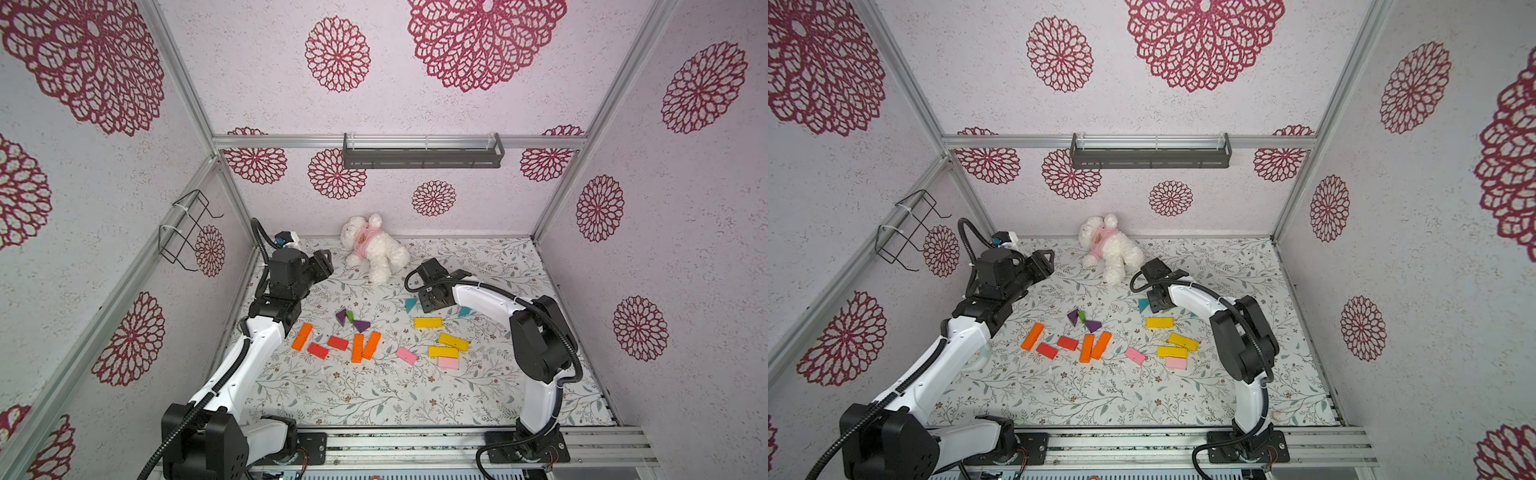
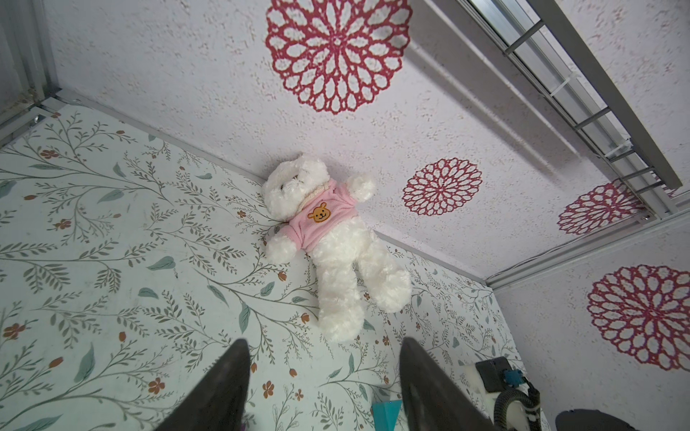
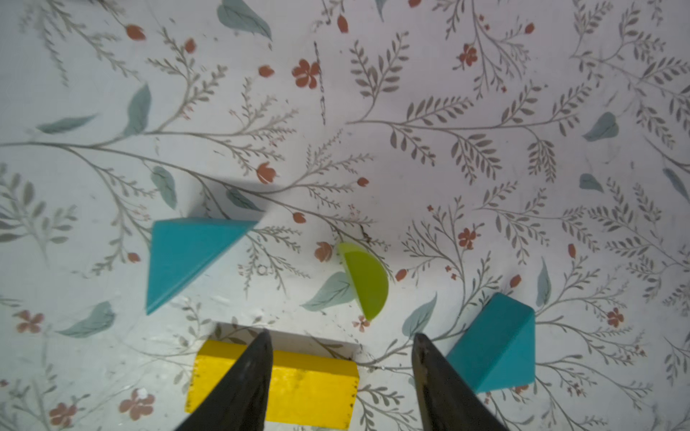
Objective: Assemble a carrot with building blocks
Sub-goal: Adjust the building block at the center of the board.
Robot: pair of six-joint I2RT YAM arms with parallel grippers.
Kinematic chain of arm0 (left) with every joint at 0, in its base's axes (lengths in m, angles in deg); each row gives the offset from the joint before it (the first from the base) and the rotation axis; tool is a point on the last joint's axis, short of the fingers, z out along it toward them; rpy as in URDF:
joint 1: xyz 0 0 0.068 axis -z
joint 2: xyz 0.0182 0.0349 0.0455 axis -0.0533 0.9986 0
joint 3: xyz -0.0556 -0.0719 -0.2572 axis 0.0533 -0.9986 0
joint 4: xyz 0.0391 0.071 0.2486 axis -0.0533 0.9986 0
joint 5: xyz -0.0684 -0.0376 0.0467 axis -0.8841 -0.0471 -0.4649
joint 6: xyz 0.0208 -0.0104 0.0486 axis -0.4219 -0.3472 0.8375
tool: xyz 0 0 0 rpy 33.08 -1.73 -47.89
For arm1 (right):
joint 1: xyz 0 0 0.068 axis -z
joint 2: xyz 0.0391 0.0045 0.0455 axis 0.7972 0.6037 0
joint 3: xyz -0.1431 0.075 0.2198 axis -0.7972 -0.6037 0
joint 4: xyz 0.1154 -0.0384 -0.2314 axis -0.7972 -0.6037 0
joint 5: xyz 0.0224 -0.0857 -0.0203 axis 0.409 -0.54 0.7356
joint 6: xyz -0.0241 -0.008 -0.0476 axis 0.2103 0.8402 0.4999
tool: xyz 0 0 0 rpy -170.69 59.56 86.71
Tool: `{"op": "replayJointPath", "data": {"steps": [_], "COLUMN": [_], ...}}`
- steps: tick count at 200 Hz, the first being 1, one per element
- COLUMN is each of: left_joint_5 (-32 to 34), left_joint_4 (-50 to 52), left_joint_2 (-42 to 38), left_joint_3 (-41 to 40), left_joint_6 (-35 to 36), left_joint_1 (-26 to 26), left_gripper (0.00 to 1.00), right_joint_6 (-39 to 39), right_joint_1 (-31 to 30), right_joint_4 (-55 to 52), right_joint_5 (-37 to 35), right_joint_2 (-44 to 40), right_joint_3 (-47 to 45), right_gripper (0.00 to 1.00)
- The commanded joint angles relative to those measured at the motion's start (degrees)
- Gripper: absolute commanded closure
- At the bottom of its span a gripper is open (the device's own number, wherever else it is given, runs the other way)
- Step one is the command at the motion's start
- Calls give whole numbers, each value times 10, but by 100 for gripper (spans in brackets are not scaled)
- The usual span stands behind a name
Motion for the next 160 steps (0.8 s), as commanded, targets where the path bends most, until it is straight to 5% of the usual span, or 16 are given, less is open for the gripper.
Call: {"op": "replayJointPath", "data": {"steps": [1,160], "left_joint_5": [-9,-14], "left_joint_4": [-15,-16], "left_joint_2": [11,15], "left_joint_3": [2,3], "left_joint_6": [-15,-14], "left_joint_1": [-7,-9], "left_gripper": [35,36], "right_joint_6": [17,28], "right_joint_1": [9,75], "right_joint_4": [-4,25], "right_joint_5": [-4,35], "right_joint_2": [-16,34], "right_joint_3": [-13,-8], "right_gripper": [38,41]}}
